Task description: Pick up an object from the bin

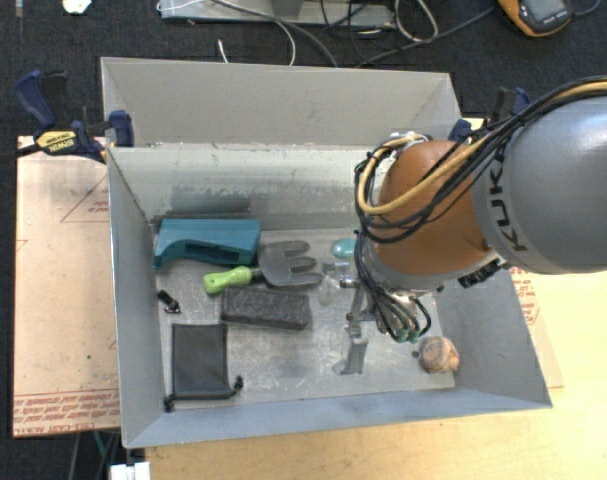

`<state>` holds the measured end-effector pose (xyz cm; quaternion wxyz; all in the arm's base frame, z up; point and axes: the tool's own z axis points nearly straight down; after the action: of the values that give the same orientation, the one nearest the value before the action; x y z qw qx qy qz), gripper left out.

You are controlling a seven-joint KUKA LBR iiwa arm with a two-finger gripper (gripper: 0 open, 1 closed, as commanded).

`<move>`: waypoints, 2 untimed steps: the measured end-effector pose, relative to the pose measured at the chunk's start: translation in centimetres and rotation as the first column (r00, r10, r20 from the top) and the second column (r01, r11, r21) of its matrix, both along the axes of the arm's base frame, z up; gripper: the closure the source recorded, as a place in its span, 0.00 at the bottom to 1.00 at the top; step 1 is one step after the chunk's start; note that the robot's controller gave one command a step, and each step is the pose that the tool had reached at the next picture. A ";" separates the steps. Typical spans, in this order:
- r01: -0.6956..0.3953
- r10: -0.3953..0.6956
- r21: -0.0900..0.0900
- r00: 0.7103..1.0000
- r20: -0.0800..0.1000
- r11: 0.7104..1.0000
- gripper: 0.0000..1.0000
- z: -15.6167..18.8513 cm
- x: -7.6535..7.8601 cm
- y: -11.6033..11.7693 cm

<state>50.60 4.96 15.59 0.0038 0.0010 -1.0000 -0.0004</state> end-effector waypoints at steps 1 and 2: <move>0.002 -0.002 0.001 1.000 0.008 1.000 0.00 0.4 0.2 0.0; -0.016 0.016 0.001 1.000 0.006 1.000 0.00 5.8 2.7 -1.4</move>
Offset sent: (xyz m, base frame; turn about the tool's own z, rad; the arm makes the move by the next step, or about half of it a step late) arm 0.0311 -0.0170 0.0677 -0.0205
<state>53.32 3.56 21.39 0.0010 0.0091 -1.0000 -0.0008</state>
